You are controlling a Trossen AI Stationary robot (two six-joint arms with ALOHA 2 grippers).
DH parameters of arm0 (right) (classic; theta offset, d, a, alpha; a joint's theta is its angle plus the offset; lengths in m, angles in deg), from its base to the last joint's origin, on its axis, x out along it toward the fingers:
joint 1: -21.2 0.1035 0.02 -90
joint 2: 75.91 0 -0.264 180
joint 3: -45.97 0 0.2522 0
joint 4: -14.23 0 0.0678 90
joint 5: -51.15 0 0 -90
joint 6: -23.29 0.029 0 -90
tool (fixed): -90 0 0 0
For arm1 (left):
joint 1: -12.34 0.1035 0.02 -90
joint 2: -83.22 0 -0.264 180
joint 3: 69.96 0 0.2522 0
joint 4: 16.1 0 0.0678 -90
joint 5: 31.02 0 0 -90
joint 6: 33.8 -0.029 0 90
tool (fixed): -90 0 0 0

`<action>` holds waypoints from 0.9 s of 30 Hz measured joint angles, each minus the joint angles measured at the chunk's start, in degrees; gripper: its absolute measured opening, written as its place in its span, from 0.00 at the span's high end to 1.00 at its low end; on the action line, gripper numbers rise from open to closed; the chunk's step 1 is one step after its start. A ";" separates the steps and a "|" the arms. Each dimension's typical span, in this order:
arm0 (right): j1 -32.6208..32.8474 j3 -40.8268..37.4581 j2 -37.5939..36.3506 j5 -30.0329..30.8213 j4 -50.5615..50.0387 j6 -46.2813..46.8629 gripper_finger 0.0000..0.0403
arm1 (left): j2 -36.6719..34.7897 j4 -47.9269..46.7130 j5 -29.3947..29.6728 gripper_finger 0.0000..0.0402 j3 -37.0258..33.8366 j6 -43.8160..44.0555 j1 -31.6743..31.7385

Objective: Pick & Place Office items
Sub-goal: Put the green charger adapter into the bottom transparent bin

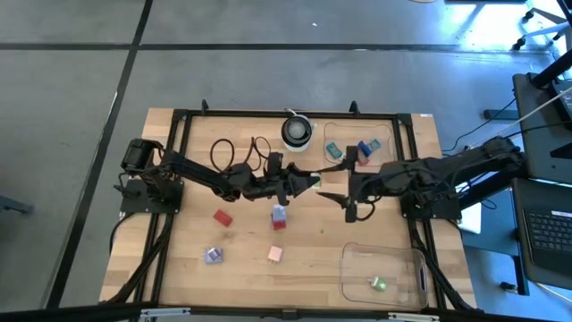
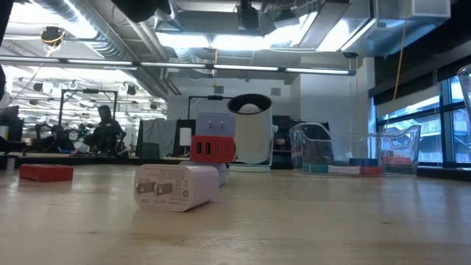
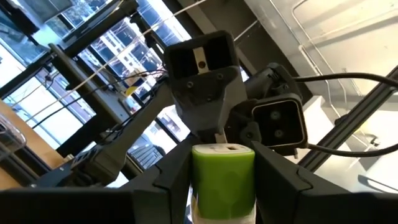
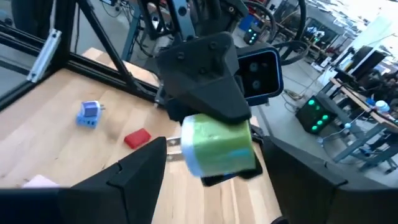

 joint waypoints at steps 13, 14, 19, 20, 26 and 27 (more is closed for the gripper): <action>-0.93 0.00 3.03 -0.17 5.01 -1.11 0.35 | 0.00 -0.14 0.30 0.66 0.00 -0.08 -0.69; -0.93 0.00 3.03 -0.16 4.97 -1.25 0.36 | 0.00 -0.14 0.32 0.66 0.00 -0.08 -0.69; -0.93 0.00 3.03 0.00 5.00 -1.26 0.47 | 0.00 -0.10 0.56 0.66 0.00 -0.08 -0.69; -0.93 0.00 3.03 0.11 5.02 -1.26 0.50 | 0.00 -0.17 0.79 0.66 0.00 -0.10 -0.69; -0.93 0.00 3.00 0.38 4.89 -2.36 0.60 | 0.00 -0.21 1.96 0.62 -0.04 2.20 -0.72; -0.96 0.00 3.03 0.37 4.79 -2.56 0.60 | 0.01 -0.18 2.75 0.61 -0.04 2.75 -0.74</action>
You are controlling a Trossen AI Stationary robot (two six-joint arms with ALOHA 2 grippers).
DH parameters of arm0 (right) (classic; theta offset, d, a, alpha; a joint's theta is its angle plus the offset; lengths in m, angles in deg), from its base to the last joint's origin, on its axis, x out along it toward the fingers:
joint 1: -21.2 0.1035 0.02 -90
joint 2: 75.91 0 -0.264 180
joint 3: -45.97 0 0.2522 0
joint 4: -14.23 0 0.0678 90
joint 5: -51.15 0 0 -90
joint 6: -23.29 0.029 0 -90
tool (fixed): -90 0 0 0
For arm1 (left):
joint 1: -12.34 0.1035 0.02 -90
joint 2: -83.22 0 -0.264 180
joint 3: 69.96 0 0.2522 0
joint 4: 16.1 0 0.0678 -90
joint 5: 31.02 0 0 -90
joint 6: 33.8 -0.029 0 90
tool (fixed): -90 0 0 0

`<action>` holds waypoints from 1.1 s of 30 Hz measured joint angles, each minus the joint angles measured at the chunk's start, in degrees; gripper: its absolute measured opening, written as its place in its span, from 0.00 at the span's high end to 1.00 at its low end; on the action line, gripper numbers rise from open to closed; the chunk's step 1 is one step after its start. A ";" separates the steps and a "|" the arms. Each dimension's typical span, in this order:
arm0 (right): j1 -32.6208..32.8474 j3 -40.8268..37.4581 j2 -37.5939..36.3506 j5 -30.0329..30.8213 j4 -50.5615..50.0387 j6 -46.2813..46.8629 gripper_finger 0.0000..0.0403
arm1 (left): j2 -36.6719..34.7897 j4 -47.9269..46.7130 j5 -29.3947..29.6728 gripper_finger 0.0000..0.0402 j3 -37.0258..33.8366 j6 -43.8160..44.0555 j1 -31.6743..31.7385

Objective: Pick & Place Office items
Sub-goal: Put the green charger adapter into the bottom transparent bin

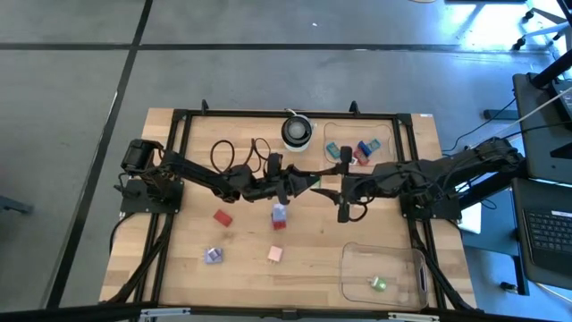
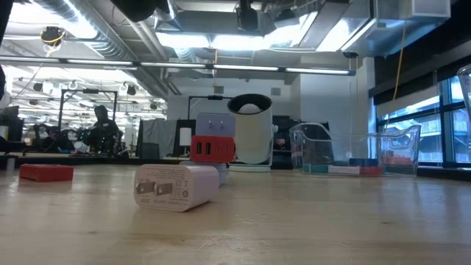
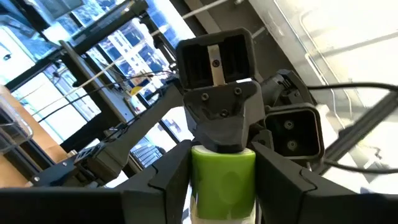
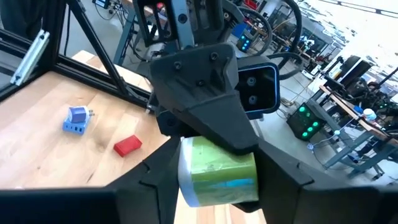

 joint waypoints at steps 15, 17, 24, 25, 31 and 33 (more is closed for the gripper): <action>0.02 -0.07 -1.63 4.04 -8.74 -0.03 0.58 | -0.01 0.23 3.21 0.36 0.04 0.86 1.29; -0.02 -0.09 -3.09 4.72 -11.26 2.05 0.58 | -0.03 -0.51 3.15 0.35 0.04 0.81 1.88; 0.53 -0.09 -10.31 2.65 -19.00 20.70 0.57 | -0.03 -7.68 2.84 0.35 0.04 0.75 3.37; 0.70 -0.09 -11.46 2.19 -20.36 24.40 0.57 | -0.03 -8.94 2.84 0.35 0.04 0.75 3.55; 2.54 -0.09 -17.90 -7.80 -33.91 44.05 0.57 | -0.03 -15.57 3.01 0.35 0.04 3.54 4.21; 3.38 -0.09 -19.47 -13.79 -40.71 49.74 0.57 | -0.03 -17.07 3.05 0.36 0.04 5.03 4.21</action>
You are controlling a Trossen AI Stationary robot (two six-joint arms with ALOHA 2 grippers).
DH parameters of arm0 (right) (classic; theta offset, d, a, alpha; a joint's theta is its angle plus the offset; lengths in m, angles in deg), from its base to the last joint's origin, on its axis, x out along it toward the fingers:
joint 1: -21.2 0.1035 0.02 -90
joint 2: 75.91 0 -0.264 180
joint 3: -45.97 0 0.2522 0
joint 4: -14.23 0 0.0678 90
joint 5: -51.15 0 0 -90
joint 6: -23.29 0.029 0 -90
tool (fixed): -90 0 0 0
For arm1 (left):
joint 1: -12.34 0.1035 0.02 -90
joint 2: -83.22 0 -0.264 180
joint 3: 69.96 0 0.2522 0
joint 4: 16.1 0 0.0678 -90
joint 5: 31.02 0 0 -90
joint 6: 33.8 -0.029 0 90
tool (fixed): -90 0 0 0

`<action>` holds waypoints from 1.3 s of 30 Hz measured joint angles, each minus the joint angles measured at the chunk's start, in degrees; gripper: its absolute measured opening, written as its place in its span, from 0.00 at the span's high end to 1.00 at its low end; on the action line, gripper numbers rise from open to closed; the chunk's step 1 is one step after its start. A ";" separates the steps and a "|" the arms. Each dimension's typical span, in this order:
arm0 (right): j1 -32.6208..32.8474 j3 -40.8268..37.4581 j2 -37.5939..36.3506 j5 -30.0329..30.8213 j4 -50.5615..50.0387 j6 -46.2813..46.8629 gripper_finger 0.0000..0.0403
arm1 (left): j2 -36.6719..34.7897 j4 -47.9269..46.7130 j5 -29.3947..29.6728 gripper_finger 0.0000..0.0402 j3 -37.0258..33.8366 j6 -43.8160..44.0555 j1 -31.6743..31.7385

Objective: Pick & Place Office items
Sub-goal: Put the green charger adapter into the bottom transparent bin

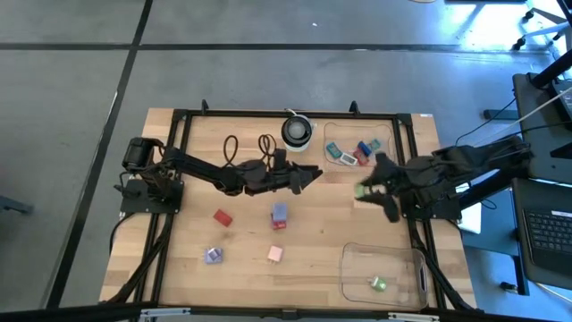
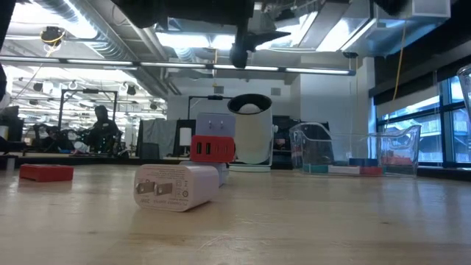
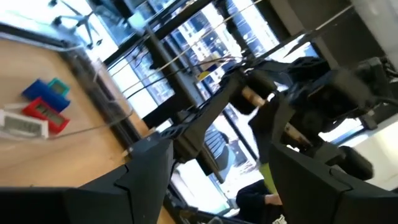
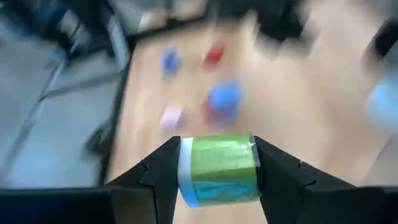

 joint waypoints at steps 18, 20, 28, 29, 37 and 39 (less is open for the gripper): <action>22.45 -6.19 -1.16 -16.24 -8.14 14.60 0.58 | 0.02 -7.45 -0.26 0.36 0.00 0.98 -2.31; 23.88 -8.48 -1.02 -16.03 -3.15 14.63 0.58 | 0.02 -10.02 -0.21 0.36 0.00 2.31 -3.10; 29.23 -18.39 0.30 -12.10 18.05 23.68 0.58 | 0.02 -13.84 1.35 0.36 0.00 4.22 -5.80; 29.90 -19.31 0.34 -10.15 19.68 25.01 0.58 | 0.02 -13.91 1.14 0.36 0.00 4.22 -6.06; 34.38 -22.24 6.57 -1.50 23.00 38.58 0.58 | 0.02 -14.07 -7.19 0.36 0.00 6.15 -8.88; 35.27 -22.32 9.85 -1.92 23.03 40.50 0.58 | 0.02 -14.15 -8.82 0.36 0.00 5.36 -10.10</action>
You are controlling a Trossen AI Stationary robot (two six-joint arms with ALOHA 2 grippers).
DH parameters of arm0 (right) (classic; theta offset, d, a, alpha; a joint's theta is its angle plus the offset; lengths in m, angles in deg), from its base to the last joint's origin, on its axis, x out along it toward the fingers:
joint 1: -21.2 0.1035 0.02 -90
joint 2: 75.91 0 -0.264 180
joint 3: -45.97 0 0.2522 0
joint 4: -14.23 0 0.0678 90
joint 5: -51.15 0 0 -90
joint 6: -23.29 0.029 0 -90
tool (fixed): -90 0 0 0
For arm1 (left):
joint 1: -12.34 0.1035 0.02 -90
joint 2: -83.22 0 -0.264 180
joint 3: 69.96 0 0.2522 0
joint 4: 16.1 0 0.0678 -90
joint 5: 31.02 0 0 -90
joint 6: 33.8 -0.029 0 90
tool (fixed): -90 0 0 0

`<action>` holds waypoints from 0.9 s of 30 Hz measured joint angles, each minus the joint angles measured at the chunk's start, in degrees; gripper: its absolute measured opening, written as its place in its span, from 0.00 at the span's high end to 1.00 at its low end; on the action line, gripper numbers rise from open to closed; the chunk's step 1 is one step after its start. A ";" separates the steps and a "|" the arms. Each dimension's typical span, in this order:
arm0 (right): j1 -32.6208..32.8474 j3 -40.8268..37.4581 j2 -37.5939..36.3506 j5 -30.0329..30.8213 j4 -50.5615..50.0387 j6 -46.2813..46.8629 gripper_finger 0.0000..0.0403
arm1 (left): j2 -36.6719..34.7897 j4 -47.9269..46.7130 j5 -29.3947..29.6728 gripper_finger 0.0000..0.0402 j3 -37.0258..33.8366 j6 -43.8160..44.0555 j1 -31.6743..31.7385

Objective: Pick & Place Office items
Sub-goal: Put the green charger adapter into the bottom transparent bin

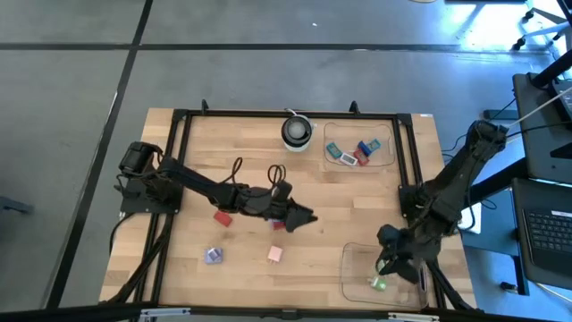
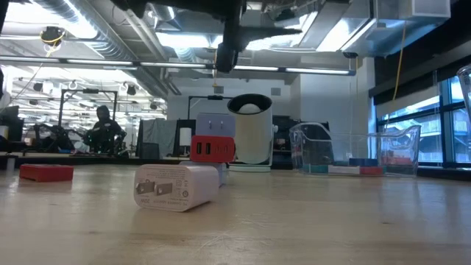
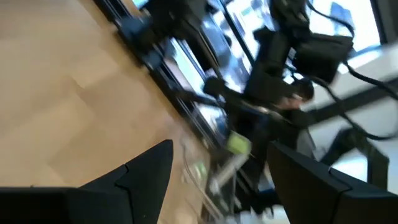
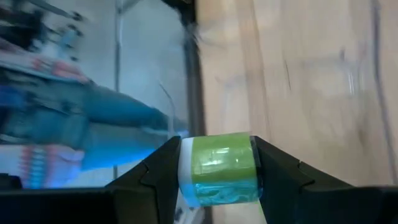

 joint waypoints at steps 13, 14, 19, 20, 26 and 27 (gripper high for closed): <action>2.80 1.74 17.27 -6.39 2.15 13.77 0.59 | 0.00 -2.99 0.57 0.36 0.00 -2.78 -5.35; 2.80 2.40 17.68 -5.66 1.31 13.73 0.59 | 0.00 -3.21 1.11 0.36 0.00 -2.39 -5.48; 2.52 5.43 18.71 1.20 -3.77 11.77 0.56 | 0.00 -3.64 2.20 0.36 0.00 -3.09 -5.88; 2.33 5.80 18.71 2.33 -3.89 11.68 0.55 | 0.00 -3.96 2.65 0.36 0.00 -3.08 -5.86; 2.08 7.99 18.69 8.40 -5.61 5.87 0.58 | 0.00 -4.37 3.00 0.36 0.00 -3.82 -5.20; 2.06 8.40 18.67 9.31 -5.66 4.22 0.59 | 0.00 -4.42 3.02 0.36 0.00 -3.72 -4.91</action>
